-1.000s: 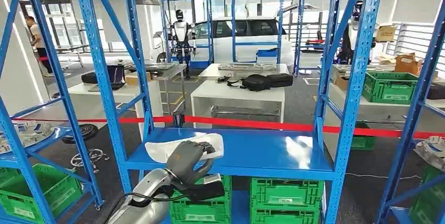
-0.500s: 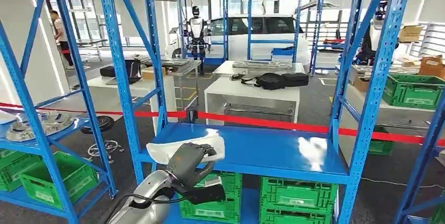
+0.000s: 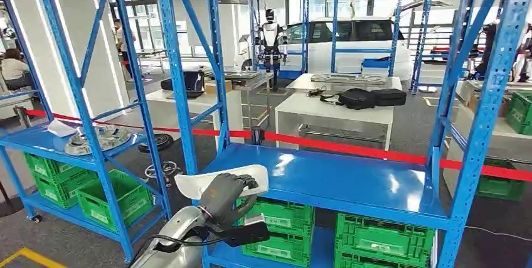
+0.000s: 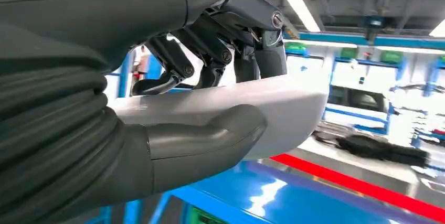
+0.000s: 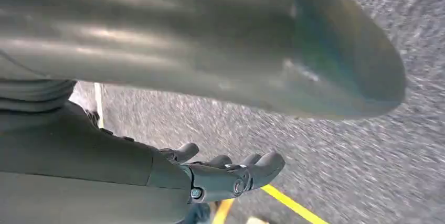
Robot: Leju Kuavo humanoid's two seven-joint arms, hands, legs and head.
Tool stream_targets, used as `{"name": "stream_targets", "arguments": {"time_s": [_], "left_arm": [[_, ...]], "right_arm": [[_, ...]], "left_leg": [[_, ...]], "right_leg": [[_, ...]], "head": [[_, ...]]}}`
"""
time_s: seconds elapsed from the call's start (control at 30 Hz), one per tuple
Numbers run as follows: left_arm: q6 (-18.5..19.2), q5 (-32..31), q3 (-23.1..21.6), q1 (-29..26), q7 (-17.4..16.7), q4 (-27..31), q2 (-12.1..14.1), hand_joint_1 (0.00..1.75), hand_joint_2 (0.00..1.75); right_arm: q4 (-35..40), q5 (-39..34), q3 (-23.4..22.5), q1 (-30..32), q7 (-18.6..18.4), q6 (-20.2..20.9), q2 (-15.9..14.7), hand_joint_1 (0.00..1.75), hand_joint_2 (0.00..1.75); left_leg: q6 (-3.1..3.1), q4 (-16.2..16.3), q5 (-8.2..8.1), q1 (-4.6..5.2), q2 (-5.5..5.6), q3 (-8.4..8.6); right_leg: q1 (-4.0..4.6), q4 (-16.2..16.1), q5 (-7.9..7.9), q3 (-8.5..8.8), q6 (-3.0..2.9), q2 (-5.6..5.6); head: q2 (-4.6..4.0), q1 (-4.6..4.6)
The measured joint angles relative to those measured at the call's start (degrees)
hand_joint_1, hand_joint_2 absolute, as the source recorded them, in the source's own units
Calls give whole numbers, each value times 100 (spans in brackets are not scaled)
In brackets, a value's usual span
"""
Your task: Take the parts from the cabinet and place them on the table.
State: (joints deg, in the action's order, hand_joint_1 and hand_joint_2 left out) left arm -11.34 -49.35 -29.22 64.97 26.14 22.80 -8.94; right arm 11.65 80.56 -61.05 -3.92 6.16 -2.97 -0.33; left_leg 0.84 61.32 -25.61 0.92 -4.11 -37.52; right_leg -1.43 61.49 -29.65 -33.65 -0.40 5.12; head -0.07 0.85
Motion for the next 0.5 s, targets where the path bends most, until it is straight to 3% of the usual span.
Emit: {"name": "stream_targets", "arguments": {"time_s": [0.03, 0.1, 0.17, 0.2, 0.23, 0.27, 0.33, 0.37, 0.4, 0.43, 0.47, 0.5], "left_arm": [[22, 2, 0, 15, 0, 11, -7, 171, 175], [85, 2, 0, 14, 0, 9, 9, 171, 175], [129, 4, 0, 6, -7, 15, 48, 171, 175], [140, 4, 0, 14, -2, 28, 44, 171, 175], [149, 9, -2, 46, -5, 28, 26, 171, 175], [166, 9, -2, 46, 2, 35, 0, 171, 175], [199, 9, -9, -4, 2, 35, -11, 171, 175], [203, 9, -13, -19, 0, 33, -9, 171, 175], [203, 9, -17, -22, -2, 28, -7, 171, 175], [205, 9, -20, -21, -2, 31, -7, 171, 175], [208, 9, -22, -17, -2, 44, -9, 171, 175], [212, 9, -28, -16, -2, 48, -11, 171, 175]], "right_arm": [[0, 0, 0, 0, 0, 4, 0, 0, 0], [2, 0, 0, -10, 2, 28, -11, 0, 0], [2, 0, 0, -31, 0, 35, -7, 0, 0], [2, 0, 0, -34, 0, 37, -11, 0, 0], [2, 2, 0, -35, 0, 41, -11, 0, 0], [2, 0, 0, -29, -4, 42, -13, 0, 0], [2, -2, 0, -9, -15, 50, -28, 0, 0], [2, -2, 0, -5, -13, 55, -26, 0, 0], [2, -2, 0, -4, -13, 57, -26, 0, 0], [2, -4, 0, -6, -11, 57, -28, 0, 0], [2, -4, 0, -7, -13, 57, -31, 0, 0], [2, -4, 0, -8, -13, 57, -37, 0, 0]], "left_leg": [[2, -56, -5, 42, -44, 64], [-4, -77, 25, 51, 119, 47], [52, -211, 97, -2, 277, 132], [64, -272, 125, -18, 332, 150], [105, -286, 148, -30, 378, 146], [118, -288, 155, -31, 451, 137], [128, -273, 149, -16, 617, 124], [129, -257, 149, -11, 691, 117], [128, -231, 148, -11, 785, 109], [126, -211, 146, -11, 863, 108], [116, -189, 140, -11, 938, 108], [102, -169, 131, -24, 998, 92]], "right_leg": [[42, -5, -10, -1, 26, 76], [34, -64, 4, 46, 86, 190], [47, -126, -15, 117, 166, 305], [8, -44, -87, 110, 190, 27], [3, 238, -260, -30, 196, -261], [8, 650, -458, -229, 208, -411], [27, 1463, -729, -664, 219, -503], [39, 1547, -673, -743, 215, -508], [46, 1330, -453, -679, 202, -513], [45, 928, -193, -511, 190, -539], [40, 384, 94, -263, 175, -626], [25, -46, 187, -90, 142, -888]], "head": [[0, -2], [0, -2], [0, 4], [0, 4], [0, 9], [2, 17], [0, 24], [2, 26], [2, 26], [2, 31], [2, 31], [2, 33]]}}
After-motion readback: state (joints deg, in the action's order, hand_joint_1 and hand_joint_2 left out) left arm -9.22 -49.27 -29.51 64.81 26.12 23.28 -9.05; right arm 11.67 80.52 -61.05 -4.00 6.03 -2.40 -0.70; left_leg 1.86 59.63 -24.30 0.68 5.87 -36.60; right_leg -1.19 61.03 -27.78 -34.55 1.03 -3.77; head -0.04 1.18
